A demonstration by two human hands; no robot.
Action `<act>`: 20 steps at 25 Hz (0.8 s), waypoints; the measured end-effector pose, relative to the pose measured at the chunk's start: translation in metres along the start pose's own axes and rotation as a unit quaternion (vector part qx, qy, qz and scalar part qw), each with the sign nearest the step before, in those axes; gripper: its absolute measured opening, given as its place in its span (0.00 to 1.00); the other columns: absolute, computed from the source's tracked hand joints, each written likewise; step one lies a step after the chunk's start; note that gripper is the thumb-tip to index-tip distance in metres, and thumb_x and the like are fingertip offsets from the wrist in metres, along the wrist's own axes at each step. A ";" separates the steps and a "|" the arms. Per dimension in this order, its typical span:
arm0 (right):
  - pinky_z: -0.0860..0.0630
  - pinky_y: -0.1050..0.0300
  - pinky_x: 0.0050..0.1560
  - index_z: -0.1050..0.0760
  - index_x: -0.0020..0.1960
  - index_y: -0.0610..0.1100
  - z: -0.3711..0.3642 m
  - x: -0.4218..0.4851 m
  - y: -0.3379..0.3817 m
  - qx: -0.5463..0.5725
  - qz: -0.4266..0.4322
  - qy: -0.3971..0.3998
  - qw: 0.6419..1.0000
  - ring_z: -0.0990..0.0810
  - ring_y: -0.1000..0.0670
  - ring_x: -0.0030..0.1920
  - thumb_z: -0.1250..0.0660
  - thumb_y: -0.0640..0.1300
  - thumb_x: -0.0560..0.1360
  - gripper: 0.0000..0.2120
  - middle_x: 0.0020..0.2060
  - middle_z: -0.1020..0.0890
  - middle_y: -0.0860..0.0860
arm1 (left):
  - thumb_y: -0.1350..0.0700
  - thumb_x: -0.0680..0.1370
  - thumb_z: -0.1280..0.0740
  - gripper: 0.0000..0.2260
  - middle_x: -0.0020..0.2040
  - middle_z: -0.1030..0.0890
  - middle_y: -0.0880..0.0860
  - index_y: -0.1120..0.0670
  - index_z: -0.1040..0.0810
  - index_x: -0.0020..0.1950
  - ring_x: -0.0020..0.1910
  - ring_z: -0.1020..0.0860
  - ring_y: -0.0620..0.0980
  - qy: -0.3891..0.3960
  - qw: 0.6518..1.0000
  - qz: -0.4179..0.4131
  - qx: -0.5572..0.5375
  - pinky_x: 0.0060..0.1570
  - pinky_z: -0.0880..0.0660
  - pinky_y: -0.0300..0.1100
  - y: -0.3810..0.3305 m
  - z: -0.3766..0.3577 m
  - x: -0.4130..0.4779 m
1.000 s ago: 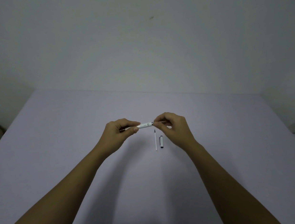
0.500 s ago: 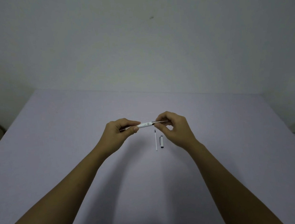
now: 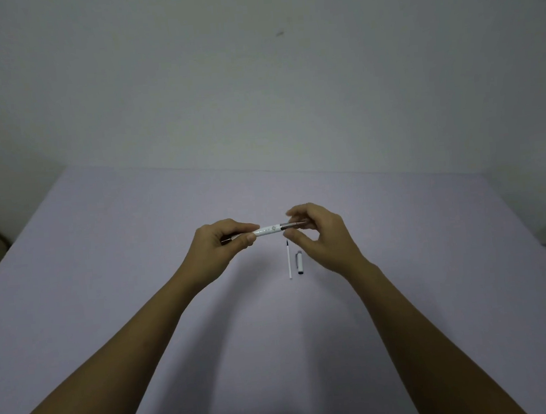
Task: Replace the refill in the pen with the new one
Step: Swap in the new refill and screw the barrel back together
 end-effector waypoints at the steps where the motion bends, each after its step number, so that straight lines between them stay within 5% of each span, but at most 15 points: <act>1: 0.26 0.71 0.46 0.22 0.49 0.46 -0.001 0.000 0.000 -0.004 0.005 0.005 1.000 0.22 0.61 0.42 0.31 0.43 0.73 0.05 0.40 0.20 0.55 | 0.59 0.74 0.30 0.07 0.36 0.20 0.48 0.52 0.17 0.51 0.35 0.25 0.38 -0.001 1.000 -0.001 0.000 0.37 0.30 0.26 0.000 0.000 0.000; 11: 0.32 0.74 0.39 0.21 0.44 0.42 -0.005 0.003 -0.004 -0.057 0.026 0.010 0.998 0.26 0.62 0.36 0.37 0.44 0.75 0.07 0.34 0.24 0.55 | 0.58 0.74 0.30 0.07 0.36 0.20 0.44 0.51 0.17 0.50 0.36 0.26 0.40 0.001 1.000 0.003 0.000 0.37 0.31 0.27 0.005 -0.005 0.005; 15: 0.28 0.74 0.46 0.23 0.53 0.43 -0.003 0.006 -0.013 -0.030 0.013 0.004 0.999 0.24 0.63 0.42 0.34 0.43 0.74 0.08 0.41 0.21 0.54 | 0.58 0.74 0.30 0.07 0.34 0.20 0.38 0.49 0.17 0.50 0.36 0.26 0.40 -0.005 1.000 0.003 0.000 0.36 0.32 0.27 0.008 -0.005 0.010; 17: 0.29 0.73 0.43 0.22 0.48 0.43 -0.004 0.008 -0.014 -0.036 0.025 0.011 0.999 0.24 0.64 0.40 0.33 0.42 0.74 0.04 0.39 0.21 0.54 | 0.57 0.74 0.30 0.07 0.34 0.21 0.38 0.49 0.17 0.50 0.35 0.26 0.40 -0.003 1.000 0.004 0.007 0.36 0.32 0.27 0.010 -0.005 0.013; 20: 0.34 0.66 0.34 0.21 0.40 0.41 -0.006 0.016 -0.019 -0.061 0.020 0.009 0.998 0.28 0.57 0.31 0.38 0.45 0.76 0.11 0.31 0.20 0.47 | 0.57 0.74 0.30 0.07 0.34 0.21 0.38 0.49 0.17 0.50 0.35 0.27 0.40 -0.002 1.000 0.001 0.017 0.36 0.33 0.27 0.013 -0.006 0.017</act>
Point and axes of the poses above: each hand's wrist, its own x-axis towards the middle knuckle, its own z-axis out of the back of the hand, y = z × x, the point moved 9 cm from there along x, towards the middle knuckle
